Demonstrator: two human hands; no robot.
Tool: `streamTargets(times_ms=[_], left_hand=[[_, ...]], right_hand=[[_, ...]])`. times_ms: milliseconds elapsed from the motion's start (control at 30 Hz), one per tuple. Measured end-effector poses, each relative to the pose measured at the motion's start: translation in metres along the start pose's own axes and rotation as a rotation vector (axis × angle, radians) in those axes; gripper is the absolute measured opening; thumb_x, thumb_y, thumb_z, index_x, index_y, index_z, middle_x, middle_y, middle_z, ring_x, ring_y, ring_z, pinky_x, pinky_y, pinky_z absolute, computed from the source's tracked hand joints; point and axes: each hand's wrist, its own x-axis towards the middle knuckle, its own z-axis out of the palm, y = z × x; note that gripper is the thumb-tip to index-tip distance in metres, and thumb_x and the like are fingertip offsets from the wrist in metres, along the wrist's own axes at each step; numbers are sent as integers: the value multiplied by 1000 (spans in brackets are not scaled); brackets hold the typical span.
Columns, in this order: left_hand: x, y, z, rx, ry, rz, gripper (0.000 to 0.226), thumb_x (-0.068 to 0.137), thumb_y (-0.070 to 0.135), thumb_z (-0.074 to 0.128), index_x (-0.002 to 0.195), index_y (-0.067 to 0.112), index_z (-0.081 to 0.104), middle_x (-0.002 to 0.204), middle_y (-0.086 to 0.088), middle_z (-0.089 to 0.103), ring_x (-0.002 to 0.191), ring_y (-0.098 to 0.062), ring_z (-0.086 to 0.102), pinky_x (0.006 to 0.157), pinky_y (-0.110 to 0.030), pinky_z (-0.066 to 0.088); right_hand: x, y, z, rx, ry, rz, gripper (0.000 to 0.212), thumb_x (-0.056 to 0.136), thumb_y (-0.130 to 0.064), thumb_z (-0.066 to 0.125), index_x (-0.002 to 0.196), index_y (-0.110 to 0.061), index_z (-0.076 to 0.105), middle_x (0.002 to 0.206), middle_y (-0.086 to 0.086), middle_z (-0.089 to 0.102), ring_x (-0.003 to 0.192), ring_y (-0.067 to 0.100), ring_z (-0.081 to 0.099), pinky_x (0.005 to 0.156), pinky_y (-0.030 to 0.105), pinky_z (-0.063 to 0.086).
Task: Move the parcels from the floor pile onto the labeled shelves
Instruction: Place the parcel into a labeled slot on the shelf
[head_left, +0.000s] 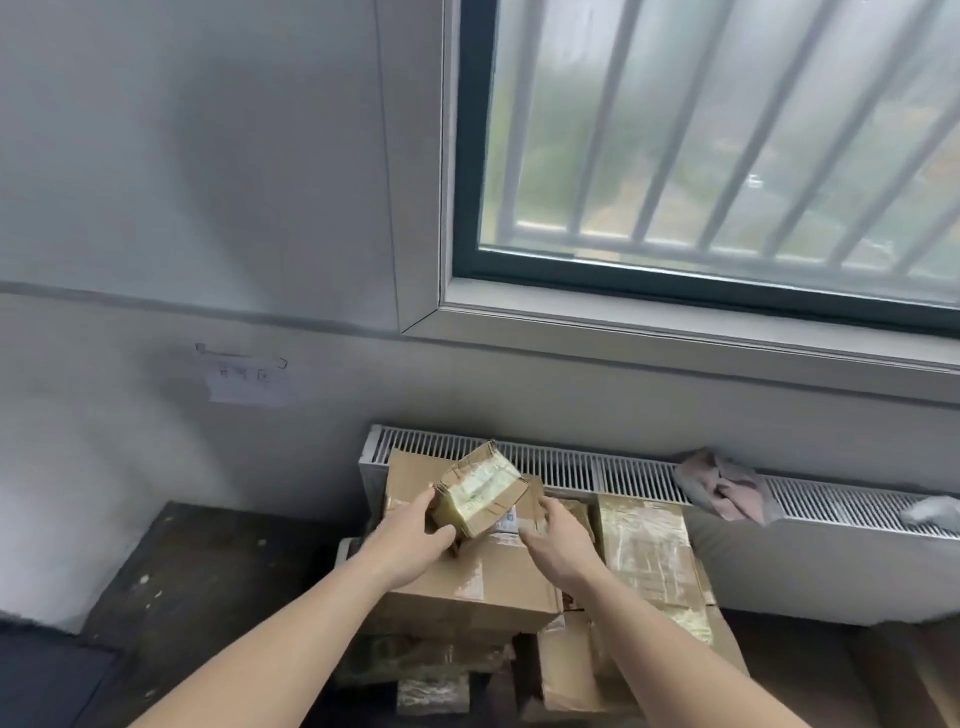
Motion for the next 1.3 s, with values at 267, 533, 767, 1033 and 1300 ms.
streamTargets(times_ms=[267,533,767,1033,1300], left_hand=[[61,4,19,-160,8,-223,78,98,41,51,158,34,2,162,2,26,141,-21,38,99,-29,36],[101,12,40,-681,80,-496,69,97,33,56,155,40,19,153,0,38,133,-27,44,108,-44,43],[96,26,23,-801,472,-418,15,97,34,56,99,28,69,123,4,66,111,-14,59,102,-44,48],[56,55,-43,-769,805,-160,50,83,11,68,123,39,55,117,19,57,109,-12,63,92,-30,50],[-27,53,-97,-682,856,-203,45,82,68,51,113,39,65,118,9,63,111,-19,59,104,-45,45]], right_hand=[[117,-20,-5,88,-72,-35,66,105,-33,48,161,-11,22,165,8,30,148,26,37,118,36,31],[167,-21,26,203,-232,62,79,99,-65,38,160,-17,28,162,8,37,147,30,38,121,40,31],[151,-50,12,629,-56,50,51,91,-69,54,115,-25,56,121,-2,63,104,15,59,96,34,45],[118,-110,-10,841,-175,-198,36,100,-46,49,134,-35,55,128,-6,65,116,13,60,105,39,47],[71,-176,-49,881,-357,-409,36,95,-26,42,94,-36,77,97,1,74,91,22,65,83,41,52]])
